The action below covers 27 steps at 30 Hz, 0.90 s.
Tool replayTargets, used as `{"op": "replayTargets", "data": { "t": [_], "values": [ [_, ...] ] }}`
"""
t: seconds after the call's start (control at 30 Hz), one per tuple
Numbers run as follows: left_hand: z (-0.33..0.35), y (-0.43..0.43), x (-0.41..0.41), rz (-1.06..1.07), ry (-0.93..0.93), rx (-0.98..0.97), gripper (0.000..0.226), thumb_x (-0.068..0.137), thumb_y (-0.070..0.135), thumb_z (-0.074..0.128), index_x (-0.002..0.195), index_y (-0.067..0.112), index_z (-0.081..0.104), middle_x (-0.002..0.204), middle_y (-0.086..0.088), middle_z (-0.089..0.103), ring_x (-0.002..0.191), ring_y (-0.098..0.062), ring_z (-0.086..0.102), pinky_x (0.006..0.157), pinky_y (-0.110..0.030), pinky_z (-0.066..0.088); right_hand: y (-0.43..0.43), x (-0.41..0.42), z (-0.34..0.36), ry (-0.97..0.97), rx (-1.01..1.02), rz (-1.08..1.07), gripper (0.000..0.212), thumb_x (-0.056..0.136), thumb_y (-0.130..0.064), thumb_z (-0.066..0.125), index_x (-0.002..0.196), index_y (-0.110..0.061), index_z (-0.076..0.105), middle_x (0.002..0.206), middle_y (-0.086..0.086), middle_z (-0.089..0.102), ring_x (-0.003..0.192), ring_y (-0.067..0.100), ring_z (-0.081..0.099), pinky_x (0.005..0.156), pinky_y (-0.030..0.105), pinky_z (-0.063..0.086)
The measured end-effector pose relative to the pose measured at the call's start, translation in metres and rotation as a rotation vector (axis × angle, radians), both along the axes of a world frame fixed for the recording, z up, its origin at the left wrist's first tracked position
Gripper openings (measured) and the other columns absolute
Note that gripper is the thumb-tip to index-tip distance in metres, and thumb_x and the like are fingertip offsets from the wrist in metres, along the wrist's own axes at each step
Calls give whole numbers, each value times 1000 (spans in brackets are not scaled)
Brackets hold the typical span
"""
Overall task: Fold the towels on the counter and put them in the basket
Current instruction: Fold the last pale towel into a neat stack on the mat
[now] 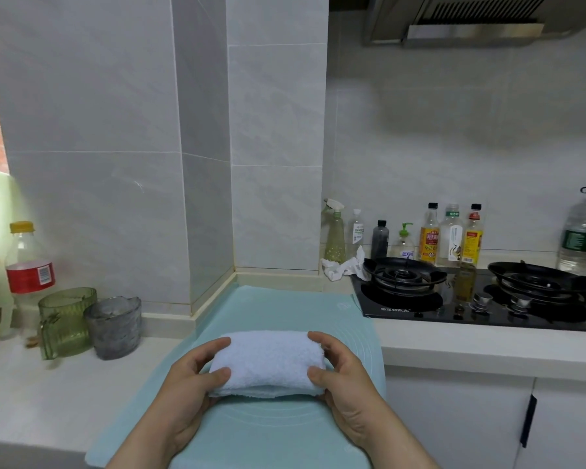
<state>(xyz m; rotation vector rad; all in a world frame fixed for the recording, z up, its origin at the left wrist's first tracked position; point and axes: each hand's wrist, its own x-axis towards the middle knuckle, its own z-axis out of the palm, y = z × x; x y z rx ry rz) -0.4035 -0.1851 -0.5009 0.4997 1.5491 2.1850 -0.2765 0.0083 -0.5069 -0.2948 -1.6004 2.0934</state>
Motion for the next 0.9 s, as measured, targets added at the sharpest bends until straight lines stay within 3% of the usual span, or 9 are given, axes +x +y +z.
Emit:
{"op": "replayTargets", "data": {
  "t": [0.23, 0.43, 0.57, 0.7, 0.8, 0.9],
  "values": [
    [-3, 1, -5, 11, -3, -12, 44, 82, -16, 57, 113, 13, 67, 121, -7, 66, 103, -29, 67, 76, -37, 58, 2, -1, 0, -33, 56, -6, 51, 66, -4, 62, 104, -38, 70, 124, 1, 60, 111, 26, 63, 98, 46, 50],
    [-5, 4, -7, 36, 53, -36, 48, 71, -9, 71, 112, 17, 68, 112, -1, 71, 94, -23, 71, 70, -31, 60, 17, -5, -5, -75, 28, 31, 53, 88, 8, 56, 114, -38, 65, 123, -1, 63, 109, 25, 65, 93, 45, 52],
    [-13, 7, -13, 101, 36, -62, 43, 80, -9, 67, 112, 20, 63, 113, -4, 67, 93, -27, 68, 82, -43, 54, 19, -10, -10, -122, 72, 18, 53, 89, 4, 58, 115, -41, 64, 124, -9, 64, 109, 16, 66, 95, 42, 53],
    [-12, 8, -12, 125, 23, -106, 37, 86, -10, 59, 108, 19, 62, 111, 1, 68, 92, -19, 66, 86, -43, 50, 16, -9, -5, -189, 110, 7, 54, 80, -10, 64, 116, -51, 63, 129, -20, 61, 120, 7, 58, 108, 42, 44],
    [-10, 6, -10, 137, 45, -164, 41, 79, -6, 70, 109, 20, 62, 115, 1, 68, 108, -21, 63, 97, -45, 46, 12, -6, 1, -261, 37, 29, 57, 81, -3, 61, 115, -49, 62, 129, -19, 61, 120, 4, 58, 110, 40, 41],
    [-2, 6, -9, 147, -2, -214, 47, 66, 10, 70, 111, 16, 62, 118, -5, 66, 115, -25, 60, 99, -45, 45, 7, -8, 13, -363, -23, 22, 62, 66, -9, 57, 111, -50, 64, 129, -19, 61, 119, 4, 58, 110, 41, 42]
  ]
}}
